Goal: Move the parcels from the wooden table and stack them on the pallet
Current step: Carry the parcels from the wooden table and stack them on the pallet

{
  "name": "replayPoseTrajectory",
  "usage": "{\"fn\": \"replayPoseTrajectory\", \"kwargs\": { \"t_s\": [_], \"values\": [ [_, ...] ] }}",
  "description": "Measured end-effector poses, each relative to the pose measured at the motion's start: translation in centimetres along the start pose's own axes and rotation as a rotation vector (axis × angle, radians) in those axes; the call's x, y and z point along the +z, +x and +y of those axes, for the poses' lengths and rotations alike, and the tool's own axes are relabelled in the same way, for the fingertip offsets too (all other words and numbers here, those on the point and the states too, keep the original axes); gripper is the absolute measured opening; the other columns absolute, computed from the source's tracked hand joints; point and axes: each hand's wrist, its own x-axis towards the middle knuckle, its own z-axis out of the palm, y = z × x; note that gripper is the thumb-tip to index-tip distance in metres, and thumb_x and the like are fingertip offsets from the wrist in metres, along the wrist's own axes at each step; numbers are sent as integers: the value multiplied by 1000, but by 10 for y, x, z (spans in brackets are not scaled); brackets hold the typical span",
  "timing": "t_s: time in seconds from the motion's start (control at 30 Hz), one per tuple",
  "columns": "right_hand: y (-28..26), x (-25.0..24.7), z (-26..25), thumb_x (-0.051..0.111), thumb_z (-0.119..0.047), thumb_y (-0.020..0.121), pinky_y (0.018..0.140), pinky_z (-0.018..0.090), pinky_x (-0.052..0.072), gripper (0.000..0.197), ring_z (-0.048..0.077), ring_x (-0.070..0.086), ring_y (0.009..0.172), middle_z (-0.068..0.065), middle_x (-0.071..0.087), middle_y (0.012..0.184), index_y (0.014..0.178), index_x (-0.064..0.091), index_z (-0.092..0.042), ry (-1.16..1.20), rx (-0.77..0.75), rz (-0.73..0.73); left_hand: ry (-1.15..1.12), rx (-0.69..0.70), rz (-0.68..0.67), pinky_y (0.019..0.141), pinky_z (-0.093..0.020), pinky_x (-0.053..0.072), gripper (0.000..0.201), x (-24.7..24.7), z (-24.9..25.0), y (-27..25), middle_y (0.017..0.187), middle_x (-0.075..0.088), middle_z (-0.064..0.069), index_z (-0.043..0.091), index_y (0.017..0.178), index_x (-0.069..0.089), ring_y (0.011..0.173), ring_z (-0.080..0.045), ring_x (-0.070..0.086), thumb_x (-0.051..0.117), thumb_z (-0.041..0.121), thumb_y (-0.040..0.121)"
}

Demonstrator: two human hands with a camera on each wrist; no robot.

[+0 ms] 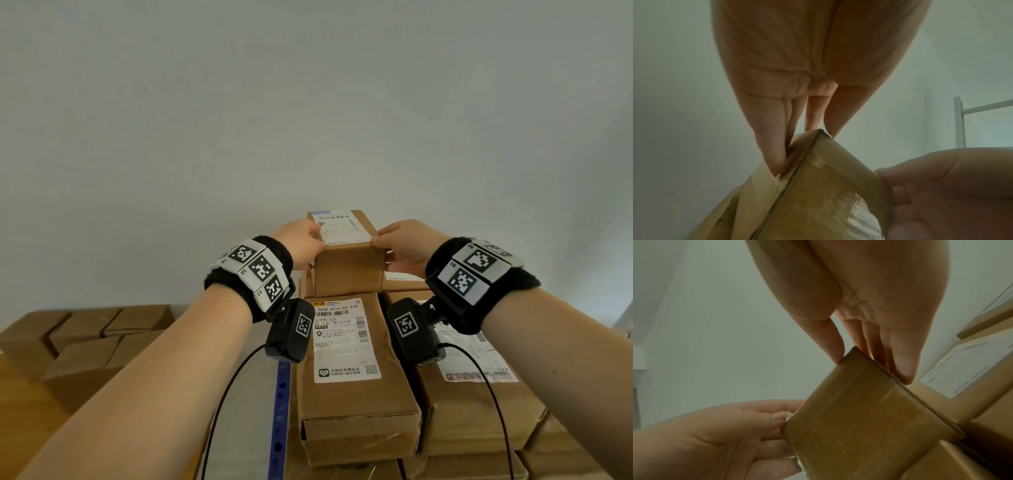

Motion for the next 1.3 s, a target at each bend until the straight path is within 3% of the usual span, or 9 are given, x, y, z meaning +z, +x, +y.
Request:
{"fn": "replayPoseTrajectory", "kwargs": {
  "t_s": [0.2, 0.37, 0.5, 0.8, 1.3],
  "values": [
    [2, 3, 1, 53, -1, 92, 83, 40, 49, 34, 28, 54, 101, 15, 55, 112, 126, 47, 0, 22, -4, 12, 51, 12, 0, 90, -36, 52, 47, 0, -1, -4, 141, 43, -9, 11, 142, 34, 115, -26, 54, 45, 12, 96],
    [3, 6, 2, 52, 0, 93, 81, 41, 50, 35, 29, 53, 102, 16, 54, 114, 127, 46, -2, 50, 6, 7, 103, 28, 14, 90, -39, 52, 40, 0, -1, -7, 140, 43, -13, 7, 137, 41, 114, -30, 54, 43, 11, 97],
    [5, 7, 2, 52, 0, 93, 84, 42, 50, 40, 30, 52, 107, 17, 52, 123, 131, 44, -3, 64, 2, 11, 104, 42, 12, 90, -38, 52, 42, 0, -2, -8, 141, 43, -12, 8, 138, 39, 114, -29, 54, 43, 12, 96],
    [5, 7, 4, 50, 1, 93, 96, 46, 47, 41, 32, 51, 116, 17, 52, 125, 134, 42, -3, 78, -7, 34, 126, 77, 14, 99, -36, 45, 43, 3, -1, -10, 143, 41, -11, 6, 140, 37, 124, -26, 47, 42, 11, 97],
    [1, 7, 4, 49, 3, 93, 91, 41, 49, 37, 32, 49, 119, 18, 51, 126, 130, 45, -1, 71, -25, 47, 178, 63, 33, 99, -35, 44, 42, 5, 4, -12, 142, 42, -13, 5, 138, 38, 123, -28, 47, 42, 12, 97]
  ]
}}
